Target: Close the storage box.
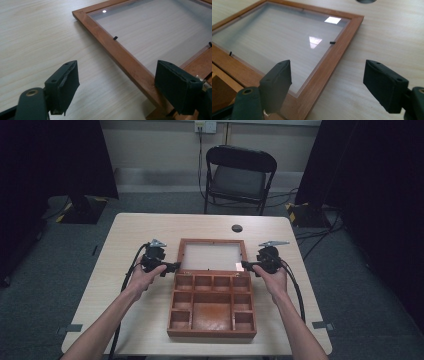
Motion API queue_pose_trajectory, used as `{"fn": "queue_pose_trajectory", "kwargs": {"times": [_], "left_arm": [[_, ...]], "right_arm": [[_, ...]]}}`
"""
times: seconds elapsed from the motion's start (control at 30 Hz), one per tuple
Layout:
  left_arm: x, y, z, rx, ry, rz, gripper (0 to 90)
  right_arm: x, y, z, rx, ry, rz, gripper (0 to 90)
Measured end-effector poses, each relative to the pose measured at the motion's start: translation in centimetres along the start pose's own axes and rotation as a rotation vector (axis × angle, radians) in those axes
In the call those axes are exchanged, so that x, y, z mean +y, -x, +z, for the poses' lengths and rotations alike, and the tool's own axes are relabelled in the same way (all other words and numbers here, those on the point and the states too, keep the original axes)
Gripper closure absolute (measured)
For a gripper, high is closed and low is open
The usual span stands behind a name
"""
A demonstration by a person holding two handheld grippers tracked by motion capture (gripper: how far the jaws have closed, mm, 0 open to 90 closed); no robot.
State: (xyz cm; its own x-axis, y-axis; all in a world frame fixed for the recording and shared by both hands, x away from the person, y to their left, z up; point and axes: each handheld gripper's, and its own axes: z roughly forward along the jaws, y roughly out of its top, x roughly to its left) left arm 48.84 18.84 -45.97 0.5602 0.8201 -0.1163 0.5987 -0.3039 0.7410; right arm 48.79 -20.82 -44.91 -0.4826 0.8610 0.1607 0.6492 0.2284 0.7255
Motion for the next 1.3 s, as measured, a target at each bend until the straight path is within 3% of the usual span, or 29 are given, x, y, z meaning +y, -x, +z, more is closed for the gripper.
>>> {"fn": "queue_pose_trajectory", "kwargs": {"times": [0.07,0.23,0.33,0.5,0.57,0.63,0.7,0.83,1.0,1.1,1.3], "left_arm": [[0.2,0.1,0.3,0.003,0.015,-0.003,19.3],[0.5,-0.2,1.1,-0.004,-0.002,-0.029,19.2],[0.3,-0.5,1.8,-0.036,-0.009,-0.087,19.0],[0.4,-0.6,2.0,-0.056,-0.015,-0.081,19.2],[0.5,-0.6,2.0,-0.059,-0.026,-0.084,19.3],[0.7,-0.5,2.2,-0.101,-0.044,-0.103,20.8],[0.6,-0.5,2.3,-0.109,-0.046,-0.112,20.6],[0.6,-0.4,2.4,-0.111,-0.045,-0.125,19.8],[0.6,0.1,2.8,-0.161,-0.049,-0.137,19.0],[0.7,0.7,3.0,-0.147,-0.037,-0.116,18.2],[0.5,0.3,3.2,-0.184,-0.044,-0.158,17.7]], "right_arm": [[-0.1,0.0,0.4,0.014,-0.015,0.005,22.1],[-0.2,0.0,1.2,0.029,-0.051,0.021,21.3],[-0.4,0.3,1.6,0.047,-0.066,0.068,20.0],[-0.5,0.7,1.7,0.072,-0.091,0.151,19.7],[-0.6,0.7,1.7,0.072,-0.091,0.157,19.7],[-0.7,0.7,1.9,0.090,-0.088,0.181,19.7],[-0.8,0.6,2.1,0.119,-0.092,0.201,19.7],[-0.7,0.3,2.5,0.151,-0.092,0.207,19.6],[-0.8,0.1,3.3,0.213,-0.099,0.243,19.1],[-0.7,0.0,3.2,0.204,-0.099,0.231,20.4],[-0.8,-0.1,3.2,0.197,-0.093,0.225,20.4]]}}
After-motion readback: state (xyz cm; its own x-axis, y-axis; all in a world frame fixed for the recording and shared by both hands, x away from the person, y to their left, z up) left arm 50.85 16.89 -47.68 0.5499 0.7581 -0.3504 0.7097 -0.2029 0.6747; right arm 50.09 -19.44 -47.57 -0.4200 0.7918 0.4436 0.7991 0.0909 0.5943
